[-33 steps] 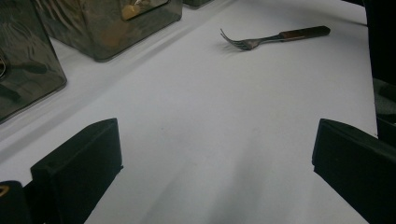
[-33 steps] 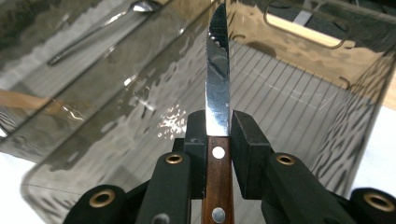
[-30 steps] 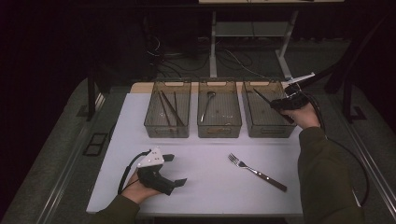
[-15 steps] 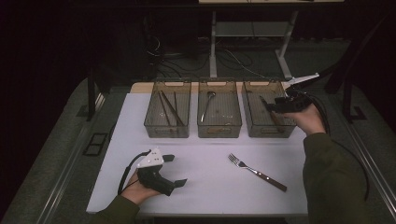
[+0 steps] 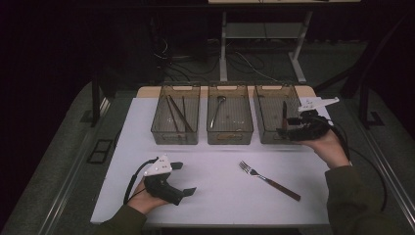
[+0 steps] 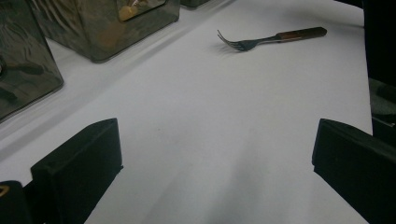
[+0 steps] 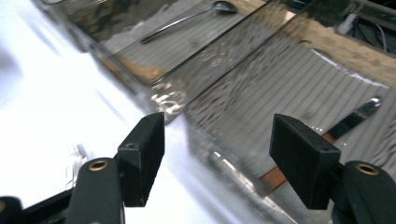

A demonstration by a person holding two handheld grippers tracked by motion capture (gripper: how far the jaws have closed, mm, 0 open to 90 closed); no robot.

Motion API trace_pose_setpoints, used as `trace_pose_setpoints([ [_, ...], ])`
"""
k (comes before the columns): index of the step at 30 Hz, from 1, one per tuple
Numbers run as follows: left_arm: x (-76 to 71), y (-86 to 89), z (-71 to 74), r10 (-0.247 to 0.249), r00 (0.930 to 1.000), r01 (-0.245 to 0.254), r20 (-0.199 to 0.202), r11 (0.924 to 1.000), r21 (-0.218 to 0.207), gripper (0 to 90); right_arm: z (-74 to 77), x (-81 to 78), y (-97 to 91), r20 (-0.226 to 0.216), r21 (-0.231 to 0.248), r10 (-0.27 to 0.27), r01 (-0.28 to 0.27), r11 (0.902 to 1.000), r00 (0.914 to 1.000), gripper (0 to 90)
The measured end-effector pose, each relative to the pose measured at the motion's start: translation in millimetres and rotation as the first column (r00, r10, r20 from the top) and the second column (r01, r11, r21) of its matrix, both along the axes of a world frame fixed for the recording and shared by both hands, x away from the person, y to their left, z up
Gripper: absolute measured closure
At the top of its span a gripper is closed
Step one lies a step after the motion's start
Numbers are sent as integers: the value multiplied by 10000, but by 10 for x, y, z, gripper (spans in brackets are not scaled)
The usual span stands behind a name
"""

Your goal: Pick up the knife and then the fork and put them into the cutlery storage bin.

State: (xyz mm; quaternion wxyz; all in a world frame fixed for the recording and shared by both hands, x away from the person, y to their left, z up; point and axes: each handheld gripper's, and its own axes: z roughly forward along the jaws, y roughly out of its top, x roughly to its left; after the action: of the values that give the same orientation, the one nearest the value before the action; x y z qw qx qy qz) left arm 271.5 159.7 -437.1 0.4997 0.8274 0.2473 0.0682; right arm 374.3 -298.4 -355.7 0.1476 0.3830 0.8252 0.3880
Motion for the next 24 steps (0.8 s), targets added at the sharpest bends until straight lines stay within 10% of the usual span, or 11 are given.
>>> trace_pose_setpoints([
  [24, 6, 10, -7, 67, 10000, -67, 10, 9999, 124, 6, -503, -824, 276, -494, 177, 1599, -1592, 9871, 9859, 433],
])
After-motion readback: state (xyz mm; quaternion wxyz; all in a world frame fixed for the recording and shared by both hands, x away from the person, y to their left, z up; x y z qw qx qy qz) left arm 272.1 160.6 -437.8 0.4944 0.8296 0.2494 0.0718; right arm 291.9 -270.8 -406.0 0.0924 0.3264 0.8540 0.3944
